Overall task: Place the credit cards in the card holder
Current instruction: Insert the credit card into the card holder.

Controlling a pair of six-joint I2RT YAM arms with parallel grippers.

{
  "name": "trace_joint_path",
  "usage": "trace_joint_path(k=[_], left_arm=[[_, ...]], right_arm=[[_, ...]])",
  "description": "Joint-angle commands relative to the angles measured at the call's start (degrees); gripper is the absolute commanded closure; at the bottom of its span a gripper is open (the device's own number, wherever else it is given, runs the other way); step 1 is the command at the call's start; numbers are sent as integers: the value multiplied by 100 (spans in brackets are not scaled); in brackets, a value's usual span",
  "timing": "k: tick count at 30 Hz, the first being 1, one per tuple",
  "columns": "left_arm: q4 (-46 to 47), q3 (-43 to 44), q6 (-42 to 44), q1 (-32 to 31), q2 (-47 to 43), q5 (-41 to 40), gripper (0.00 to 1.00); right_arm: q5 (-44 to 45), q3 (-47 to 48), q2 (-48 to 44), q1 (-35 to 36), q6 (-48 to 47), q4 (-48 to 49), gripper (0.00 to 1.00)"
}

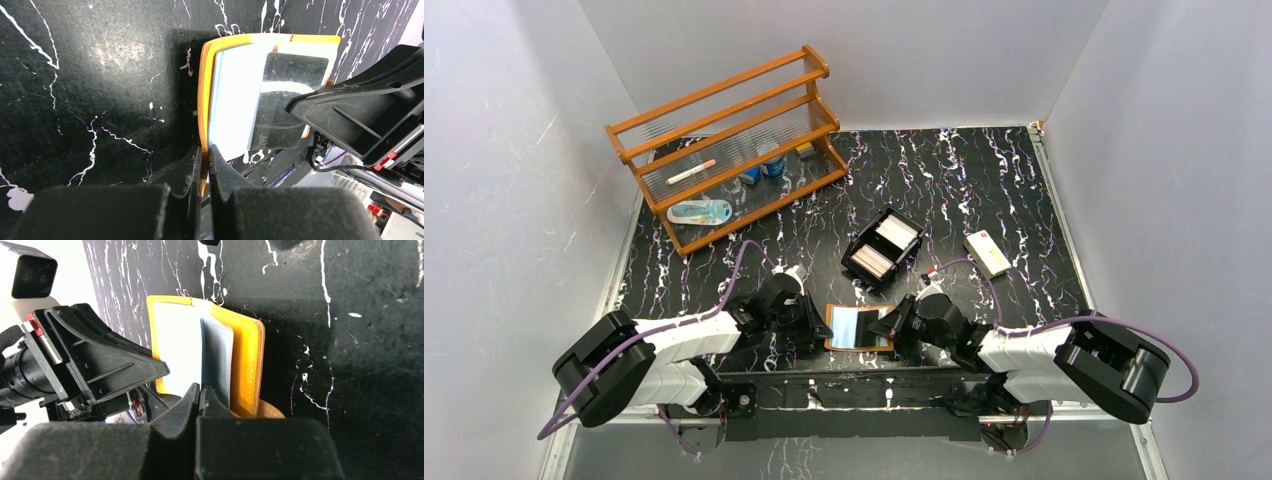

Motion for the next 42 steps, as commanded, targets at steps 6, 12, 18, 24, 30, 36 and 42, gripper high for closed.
trace_joint_path(k=[6, 12, 18, 24, 30, 36, 42], left_arm=[[-259, 73, 158, -90, 87, -167, 98], [-256, 130, 238, -107, 119, -104, 97], [-284, 128, 266, -169, 115, -121, 97], [-329, 198, 339, -168, 192, -92, 97], [-417, 207, 324, -193, 73, -161, 96], [-477, 213, 306, -195, 5, -239, 96], [-479, 225, 297, -213, -16, -246, 96]], right_arm=[[132, -100, 177, 41, 110, 314, 99], [-4, -129, 291, 45, 112, 531, 100], [-60, -90, 335, 45, 156, 436, 100], [-251, -56, 356, 36, -11, 343, 100], [-92, 557, 266, 4, -434, -1236, 75], [388, 1137, -193, 7, -712, -3201, 56], [371, 1625, -93, 8, -845, -3673, 56]])
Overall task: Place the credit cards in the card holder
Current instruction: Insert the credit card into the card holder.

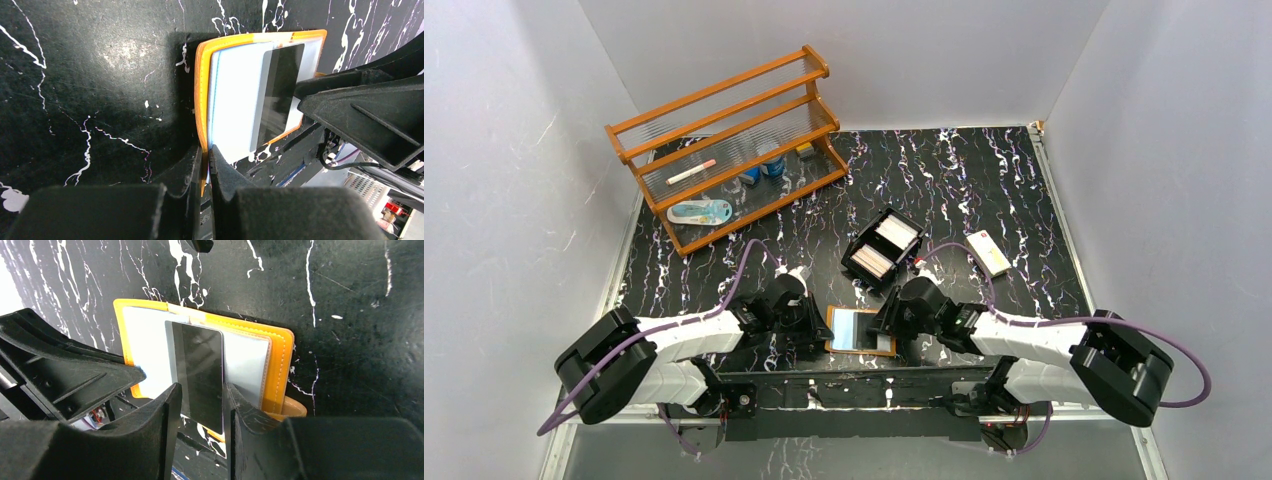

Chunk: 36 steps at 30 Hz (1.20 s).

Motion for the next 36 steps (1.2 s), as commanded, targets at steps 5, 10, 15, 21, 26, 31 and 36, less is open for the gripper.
trace_joint_path(k=[5, 10, 15, 21, 26, 31, 36], left_arm=[[-320, 122, 49, -67, -186, -104, 95], [-329, 148, 13, -85, -324, -97, 90], [-318, 134, -8, -101, -247, -96, 90], [-282, 201, -12, -134, -254, -72, 87], [-135, 204, -140, -146, -530, 13, 67], [365, -14, -373, -150, -857, 96, 56], [617, -159, -428, -146, -764, 167, 67]], right_arm=[[6, 350, 218, 81, -302, -234, 59], [-163, 705, 852, 142, -338, 43, 56], [-311, 846, 1149, 344, -354, 637, 56], [-549, 702, 1361, 417, -71, 1260, 57], [-350, 593, 1166, 416, -137, 1146, 59], [-42, 525, 878, 417, -298, 600, 62], [257, 497, 494, 415, -412, 114, 67]])
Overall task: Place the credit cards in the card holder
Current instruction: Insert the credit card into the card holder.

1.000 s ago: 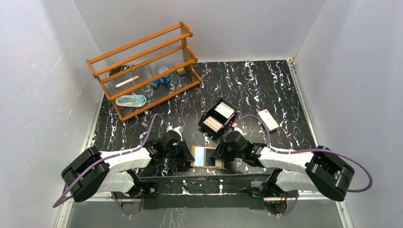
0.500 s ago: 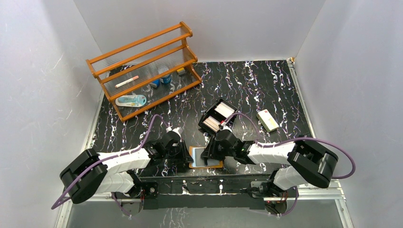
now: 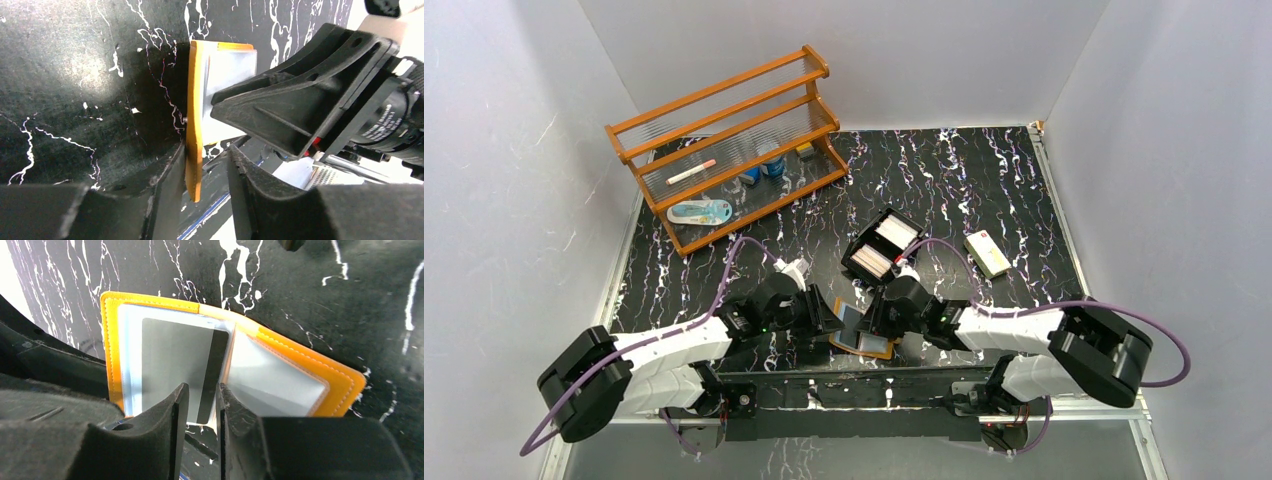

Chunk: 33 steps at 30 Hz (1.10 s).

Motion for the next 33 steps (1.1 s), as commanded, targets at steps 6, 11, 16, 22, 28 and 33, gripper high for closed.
trace_joint_path(k=[6, 11, 16, 22, 28, 33], left_arm=[[590, -82, -100, -41, 269, 295, 81], [466, 6, -43, -53, 311, 308, 94], [-50, 171, 148, -52, 181, 158, 100], [-495, 388, 369, -90, 58, -60, 100], [-404, 716, 475, -169, 364, 153, 82], [35, 512, 338, -179, 321, 128, 56]], right_arm=[[340, -103, -422, 35, -151, -40, 71], [496, 39, -350, 39, -273, -326, 74], [854, 122, -649, 32, -437, -861, 82], [873, -39, -716, 30, -500, -727, 87], [640, -33, -251, 30, -581, -355, 88], [641, -60, -204, 30, -621, -320, 88]])
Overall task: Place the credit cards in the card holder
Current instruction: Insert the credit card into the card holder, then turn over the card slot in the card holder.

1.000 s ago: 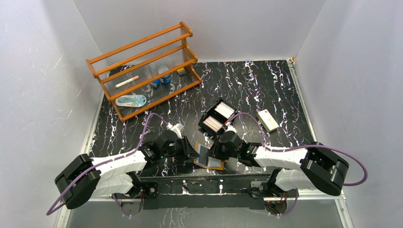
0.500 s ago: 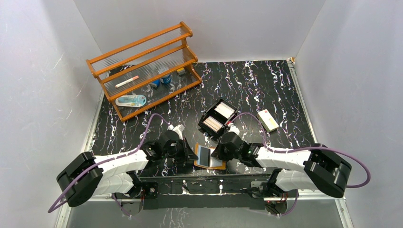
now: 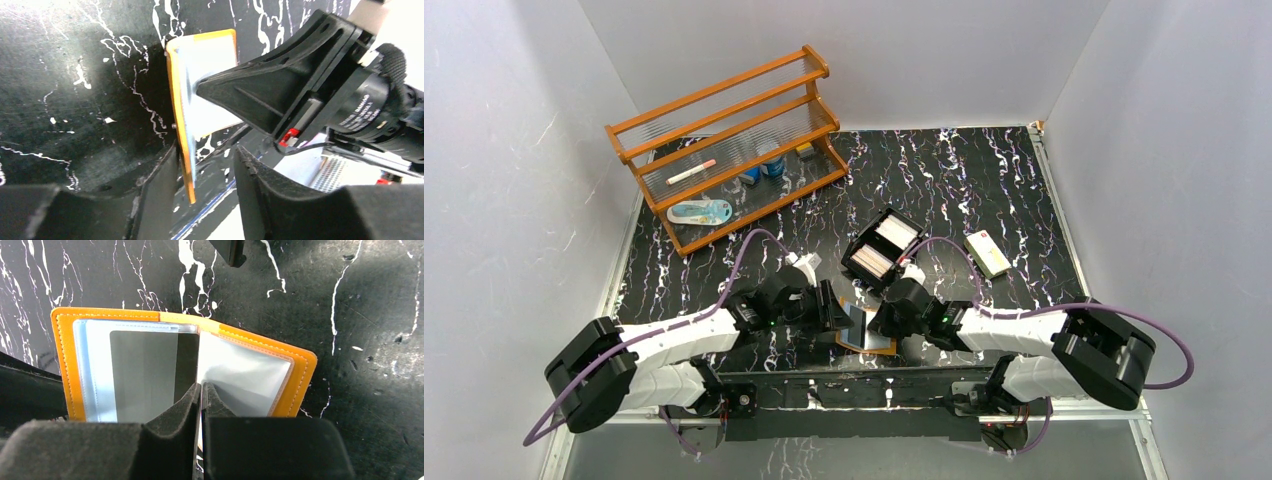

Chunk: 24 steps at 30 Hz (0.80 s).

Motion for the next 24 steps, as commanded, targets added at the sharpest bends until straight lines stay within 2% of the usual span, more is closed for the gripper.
trace_joint_path(k=[1, 6, 8, 12, 15, 18, 21, 24], left_arm=[[360, -19, -48, -35, -7, 21, 55], [240, 180, 108, -40, 296, 27, 54], [226, 232, 171, -38, 415, 50, 57], [404, 237, 195, -36, 477, 158, 80], [563, 221, 161, -40, 383, 285, 88], [828, 132, 63, -65, 217, 406, 88], [1280, -48, -95, -84, 176, 493, 76], [1696, -213, -218, -96, 328, 640, 74]], right_arm=[[18, -31, 21, 32, -142, 228, 89], [16, -147, -43, 28, -144, 285, 89], [20, -188, -63, 32, -144, 303, 89], [43, -244, -118, 32, -143, 344, 89], [45, -291, -137, 32, -141, 438, 89], [-31, -319, -97, 31, -160, 604, 89], [-132, -316, -20, 32, -185, 764, 89], [-178, -310, 30, 27, -187, 841, 89]])
